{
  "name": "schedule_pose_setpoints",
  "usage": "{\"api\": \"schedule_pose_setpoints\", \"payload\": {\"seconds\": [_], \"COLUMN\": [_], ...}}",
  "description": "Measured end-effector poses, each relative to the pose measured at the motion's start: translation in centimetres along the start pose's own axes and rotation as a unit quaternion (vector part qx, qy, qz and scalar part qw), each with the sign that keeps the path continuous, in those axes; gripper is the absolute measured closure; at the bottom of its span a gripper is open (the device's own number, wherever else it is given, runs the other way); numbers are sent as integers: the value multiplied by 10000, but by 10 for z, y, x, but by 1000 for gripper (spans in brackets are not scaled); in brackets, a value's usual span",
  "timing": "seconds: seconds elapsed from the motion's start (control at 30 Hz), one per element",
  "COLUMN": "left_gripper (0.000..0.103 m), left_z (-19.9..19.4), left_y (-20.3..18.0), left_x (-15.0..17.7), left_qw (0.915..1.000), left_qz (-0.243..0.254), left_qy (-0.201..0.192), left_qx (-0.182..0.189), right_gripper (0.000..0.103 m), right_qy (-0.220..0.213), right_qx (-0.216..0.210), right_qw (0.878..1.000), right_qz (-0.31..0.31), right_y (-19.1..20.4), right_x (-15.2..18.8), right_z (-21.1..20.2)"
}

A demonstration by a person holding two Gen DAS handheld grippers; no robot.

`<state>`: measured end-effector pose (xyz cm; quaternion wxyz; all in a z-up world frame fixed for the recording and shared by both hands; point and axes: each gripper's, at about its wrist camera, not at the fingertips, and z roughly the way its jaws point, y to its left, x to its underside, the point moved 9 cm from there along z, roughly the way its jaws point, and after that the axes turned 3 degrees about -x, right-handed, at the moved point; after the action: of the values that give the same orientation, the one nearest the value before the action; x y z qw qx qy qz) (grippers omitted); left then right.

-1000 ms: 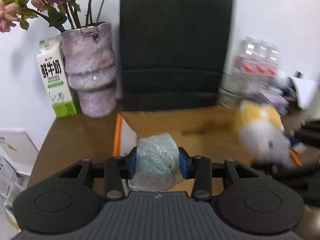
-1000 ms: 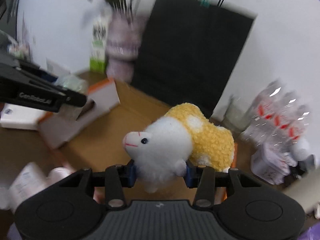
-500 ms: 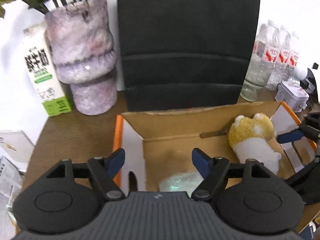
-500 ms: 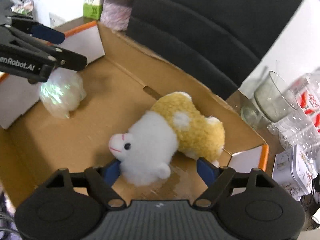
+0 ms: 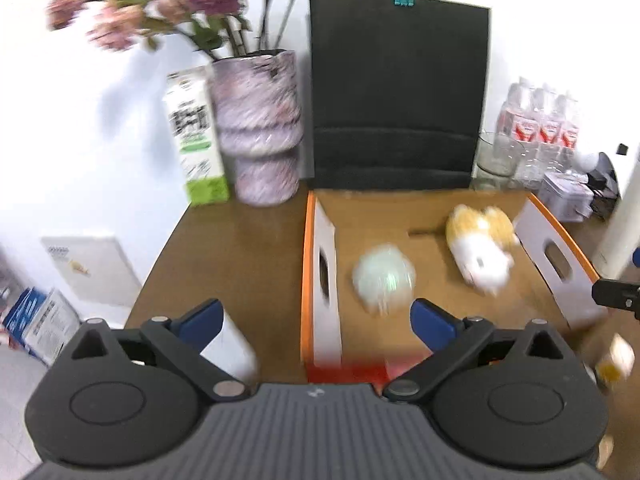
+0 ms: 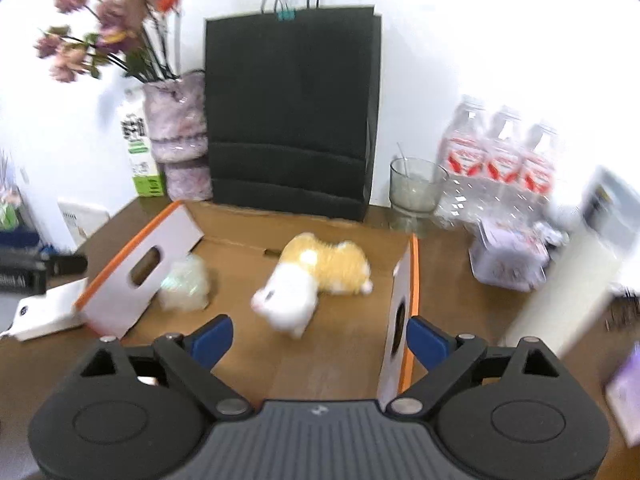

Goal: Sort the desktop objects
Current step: 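Withdraw both grippers from the box back over the desk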

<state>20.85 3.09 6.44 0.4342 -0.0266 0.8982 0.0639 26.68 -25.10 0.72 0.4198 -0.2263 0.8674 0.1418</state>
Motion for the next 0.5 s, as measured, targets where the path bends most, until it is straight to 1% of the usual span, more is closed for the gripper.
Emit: {"api": "schedule_pose_setpoints", "payload": {"seconds": [0.07, 0.13, 0.23, 0.27, 0.3, 0.37, 0.4, 0.43, 0.5], "left_gripper": [0, 0, 0, 0, 0, 0, 0, 0, 0], "left_z": [-33, -59, -84, -90, -97, -106, -108, -109, -107], "left_y": [-2, -6, -9, -9, -9, -8, -6, -5, -4], "left_x": [37, 81, 145, 161, 177, 197, 203, 208, 211], "left_qw": [9993, 9974, 9964, 9961, 9964, 9970, 9971, 9970, 9975], "left_qz": [-211, -483, -693, -716, -717, -691, -696, -701, -639], "left_qy": [-272, -365, 13, 36, 45, -27, -96, -159, -180], "left_qx": [152, 402, 484, 506, 445, 336, 293, 284, 254], "right_gripper": [9, 8, 4, 4, 4, 4, 4, 3, 2], "right_qy": [-236, -493, -649, -643, -612, -684, -745, -817, -907], "right_qx": [-67, -107, 60, 95, 140, 171, 273, 364, 381], "right_qw": [9996, 9986, 9978, 9977, 9978, 9974, 9968, 9960, 9952], "right_qz": [100, 142, 144, 174, 224, 127, 64, 34, 12], "right_y": [18, 37, 59, 64, 68, 76, 78, 79, 81], "right_x": [35, 72, 122, 137, 155, 175, 182, 188, 195], "right_z": [-28, -54, -81, -83, -89, -97, -102, -106, -111]}}
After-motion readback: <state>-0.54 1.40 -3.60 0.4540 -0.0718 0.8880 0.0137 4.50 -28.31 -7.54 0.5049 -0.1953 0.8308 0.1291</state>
